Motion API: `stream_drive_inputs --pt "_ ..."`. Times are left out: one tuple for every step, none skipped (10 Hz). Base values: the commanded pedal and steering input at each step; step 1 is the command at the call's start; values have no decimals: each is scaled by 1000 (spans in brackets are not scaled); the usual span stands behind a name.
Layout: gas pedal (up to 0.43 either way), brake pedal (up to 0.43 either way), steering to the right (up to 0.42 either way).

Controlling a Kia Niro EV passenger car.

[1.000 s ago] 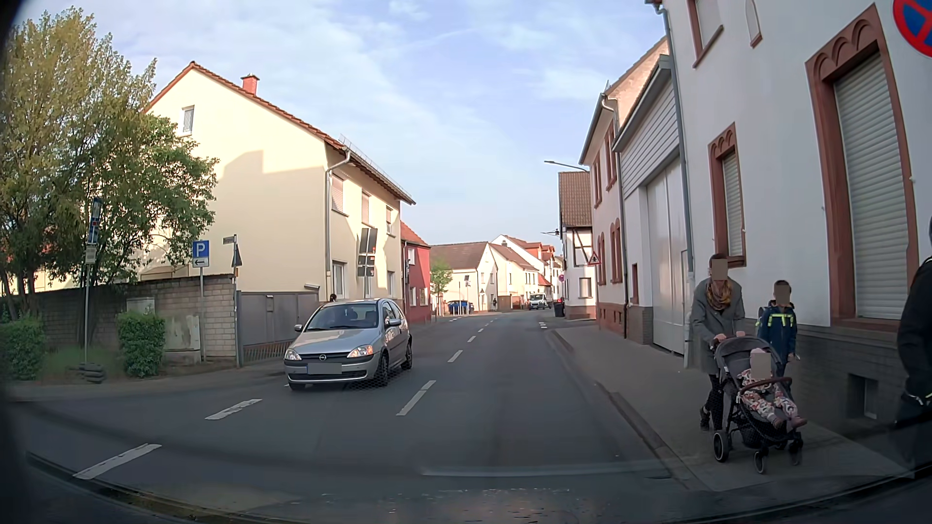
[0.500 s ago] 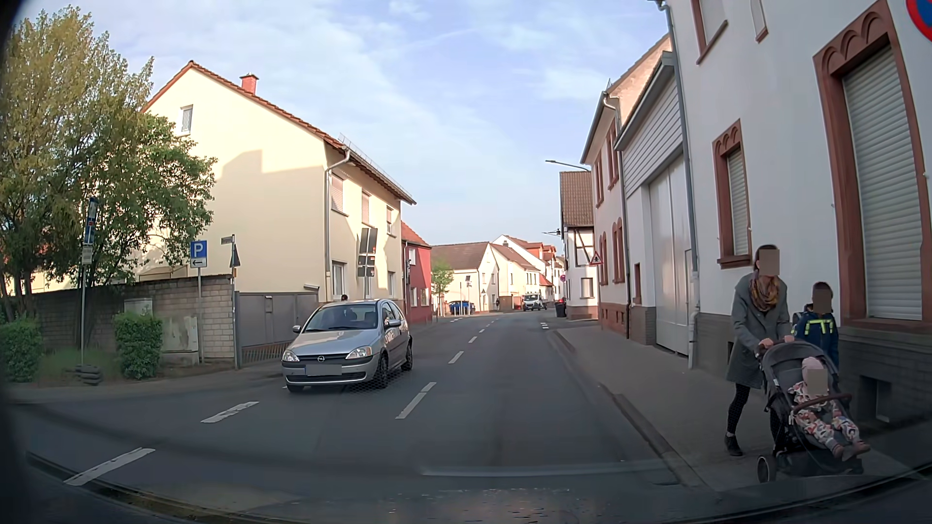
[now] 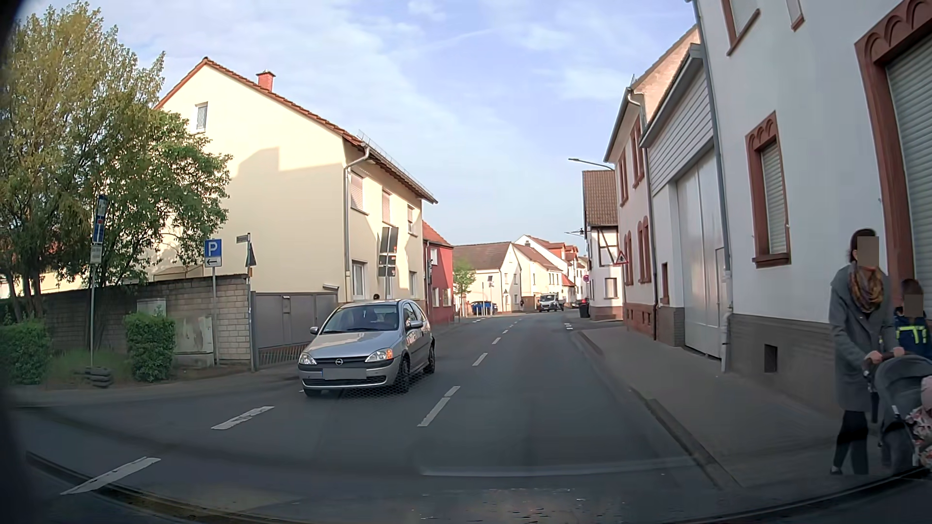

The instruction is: Follow the waypoints while adhering to traffic rules and regulations

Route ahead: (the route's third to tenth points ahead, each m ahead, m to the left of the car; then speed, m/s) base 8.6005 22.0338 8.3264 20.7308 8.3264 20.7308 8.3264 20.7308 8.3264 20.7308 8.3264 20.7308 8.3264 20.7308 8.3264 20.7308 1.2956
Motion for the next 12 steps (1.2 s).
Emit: stream_drive_inputs --pt "240 0 -597" --pt "248 0 -624" --pt "248 0 -648" --pt "248 0 -667" --pt "248 0 -693" --pt "248 0 -723" --pt "248 0 -747" --pt "248 0 -771" --pt "248 0 -790" --pt "248 0 -809" --pt "248 0 -822" --pt "248 0 -830"
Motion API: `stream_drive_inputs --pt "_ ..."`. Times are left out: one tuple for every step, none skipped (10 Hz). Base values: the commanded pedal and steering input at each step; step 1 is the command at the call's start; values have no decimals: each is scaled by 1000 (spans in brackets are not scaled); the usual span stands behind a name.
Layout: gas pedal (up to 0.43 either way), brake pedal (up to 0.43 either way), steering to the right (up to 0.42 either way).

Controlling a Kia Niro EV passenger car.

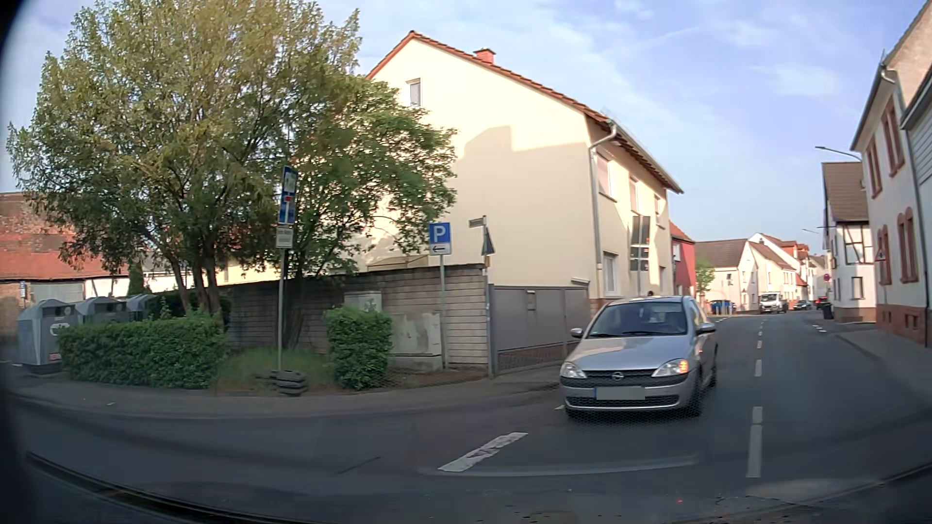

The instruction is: Follow the waypoints while adhering to traffic rules and regulations

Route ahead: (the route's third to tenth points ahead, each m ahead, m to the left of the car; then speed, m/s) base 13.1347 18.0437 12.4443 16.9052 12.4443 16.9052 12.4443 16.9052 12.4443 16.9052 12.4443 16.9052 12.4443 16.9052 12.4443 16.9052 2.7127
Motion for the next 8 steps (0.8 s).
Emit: stream_drive_inputs --pt "248 0 -833" --pt "248 0 -833" --pt "248 0 -833" --pt "248 0 -830" --pt "248 0 -821" --pt "248 0 -805" --pt "248 0 -790" --pt "248 0 -776"
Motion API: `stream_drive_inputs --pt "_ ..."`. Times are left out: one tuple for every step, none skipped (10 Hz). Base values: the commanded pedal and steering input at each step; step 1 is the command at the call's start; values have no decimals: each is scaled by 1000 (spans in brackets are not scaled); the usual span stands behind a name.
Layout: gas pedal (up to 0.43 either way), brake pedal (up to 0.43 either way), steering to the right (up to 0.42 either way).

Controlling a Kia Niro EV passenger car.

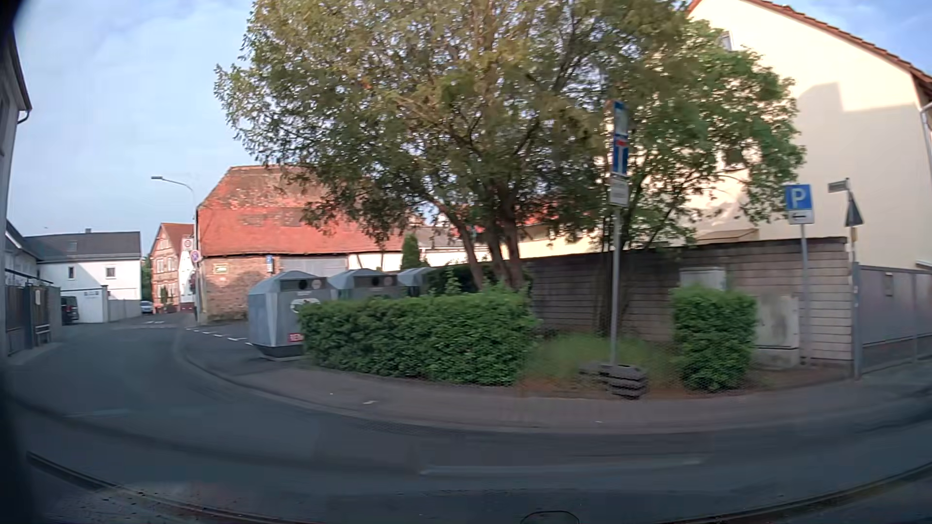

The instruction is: Follow the waypoints while adhering to traffic rules and regulations

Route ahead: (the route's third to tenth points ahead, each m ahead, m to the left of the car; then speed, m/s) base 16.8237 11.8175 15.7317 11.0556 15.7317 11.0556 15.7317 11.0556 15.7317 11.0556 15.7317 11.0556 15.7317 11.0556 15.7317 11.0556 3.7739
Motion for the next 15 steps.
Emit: stream_drive_inputs --pt "248 0 -745" --pt "248 0 -700" --pt "240 0 -657" --pt "240 0 -608" --pt "228 0 -568" --pt "220 0 -514" --pt "197 0 -457" --pt "157 0 -389" --pt "79 0 -345" --pt "47 0 -295" --pt "47 0 -256" --pt "47 0 -224" --pt "47 0 -183" --pt "47 0 -157" --pt "47 0 -126"
